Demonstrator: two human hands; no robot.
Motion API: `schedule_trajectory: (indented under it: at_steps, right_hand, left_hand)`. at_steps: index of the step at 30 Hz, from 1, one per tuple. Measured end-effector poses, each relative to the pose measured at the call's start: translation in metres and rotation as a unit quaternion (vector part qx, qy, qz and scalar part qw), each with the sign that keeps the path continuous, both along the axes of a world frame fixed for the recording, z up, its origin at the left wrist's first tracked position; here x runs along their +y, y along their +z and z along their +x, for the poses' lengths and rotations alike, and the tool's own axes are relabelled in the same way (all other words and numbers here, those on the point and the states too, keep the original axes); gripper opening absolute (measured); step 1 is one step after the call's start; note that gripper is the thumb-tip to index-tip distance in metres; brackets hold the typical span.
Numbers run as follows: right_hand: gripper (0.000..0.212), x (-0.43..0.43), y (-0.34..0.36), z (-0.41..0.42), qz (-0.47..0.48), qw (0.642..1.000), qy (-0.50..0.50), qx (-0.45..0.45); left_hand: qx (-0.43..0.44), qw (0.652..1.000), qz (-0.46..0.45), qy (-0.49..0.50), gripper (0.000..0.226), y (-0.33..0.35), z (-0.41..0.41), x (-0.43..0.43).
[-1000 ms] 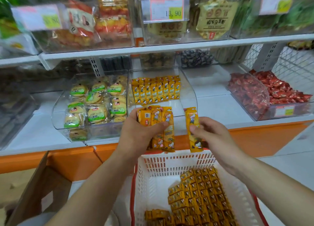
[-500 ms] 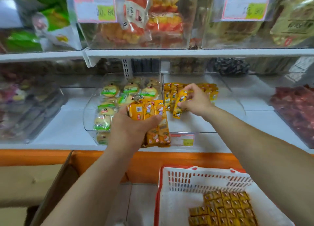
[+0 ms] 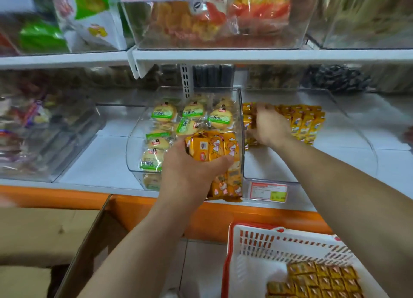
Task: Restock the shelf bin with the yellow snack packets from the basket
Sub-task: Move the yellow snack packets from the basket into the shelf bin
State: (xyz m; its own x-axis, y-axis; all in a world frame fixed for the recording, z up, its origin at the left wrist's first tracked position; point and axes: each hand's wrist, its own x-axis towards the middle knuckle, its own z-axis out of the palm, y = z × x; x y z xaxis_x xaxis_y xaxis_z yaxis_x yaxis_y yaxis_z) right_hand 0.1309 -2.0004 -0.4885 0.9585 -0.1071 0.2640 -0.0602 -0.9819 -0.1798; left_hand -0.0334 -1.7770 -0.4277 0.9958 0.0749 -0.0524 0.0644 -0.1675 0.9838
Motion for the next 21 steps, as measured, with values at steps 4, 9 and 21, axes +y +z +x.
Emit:
schedule_trajectory:
  at_steps: [4, 9, 21]
  right_hand:
    - [0.068, -0.007, 0.023, -0.03, 0.076, 0.997, -0.023, -0.012]
    - [0.016, -0.01, 0.055, -0.131, 0.418, 0.904, 0.068, -0.062]
    - [0.052, -0.016, 0.075, -0.235, 0.559, 0.816, 0.126, 0.077]
  left_hand:
    - [0.006, 1.0, 0.003, -0.001, 0.041, 0.003, -0.004, -0.008]
    - [0.026, 0.998, -0.051, -0.026, 0.035, 0.011, -0.01, -0.02]
    - [0.046, 0.99, -0.06, -0.119, 0.035, 0.017, -0.038, -0.06]
